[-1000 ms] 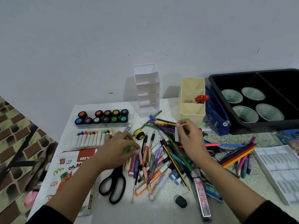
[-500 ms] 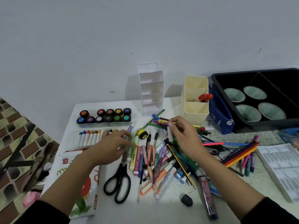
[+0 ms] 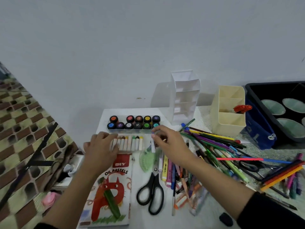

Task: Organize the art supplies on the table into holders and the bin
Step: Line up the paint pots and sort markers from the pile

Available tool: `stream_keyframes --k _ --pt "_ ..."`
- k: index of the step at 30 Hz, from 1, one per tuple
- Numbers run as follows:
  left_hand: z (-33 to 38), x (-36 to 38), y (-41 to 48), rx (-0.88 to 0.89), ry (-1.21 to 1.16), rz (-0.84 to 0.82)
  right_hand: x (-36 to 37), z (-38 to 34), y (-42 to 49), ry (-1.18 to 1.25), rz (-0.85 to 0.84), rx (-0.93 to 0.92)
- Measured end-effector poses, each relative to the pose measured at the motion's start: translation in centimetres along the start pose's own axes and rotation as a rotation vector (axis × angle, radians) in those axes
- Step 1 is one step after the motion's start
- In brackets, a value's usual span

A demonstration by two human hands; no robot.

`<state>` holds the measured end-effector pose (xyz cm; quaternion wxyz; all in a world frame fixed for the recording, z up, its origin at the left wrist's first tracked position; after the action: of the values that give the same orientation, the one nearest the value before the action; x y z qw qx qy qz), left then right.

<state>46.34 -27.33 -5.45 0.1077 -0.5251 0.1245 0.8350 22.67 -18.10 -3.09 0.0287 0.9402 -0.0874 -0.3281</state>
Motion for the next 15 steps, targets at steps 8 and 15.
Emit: stream_keyframes --k 8,15 --pt "-5.9 -0.5 0.9 -0.21 -0.135 -0.091 4.9 -2.5 3.7 -0.005 -0.033 0.011" --pt "-5.4 -1.0 1.0 -0.114 -0.361 -0.12 9.4 -4.2 7.0 0.042 -0.089 0.044"
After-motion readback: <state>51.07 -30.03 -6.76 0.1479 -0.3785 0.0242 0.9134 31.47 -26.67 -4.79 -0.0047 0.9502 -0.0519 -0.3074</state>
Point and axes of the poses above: each hand's wrist, its own y-axis towards the middle knuckle, its own x-axis out of the palm, z = x × y, the point moved 1 cm from there along y, towards the middle knuckle, and after that the axes turned 10 degrees about -y, right-handed, at the moved point
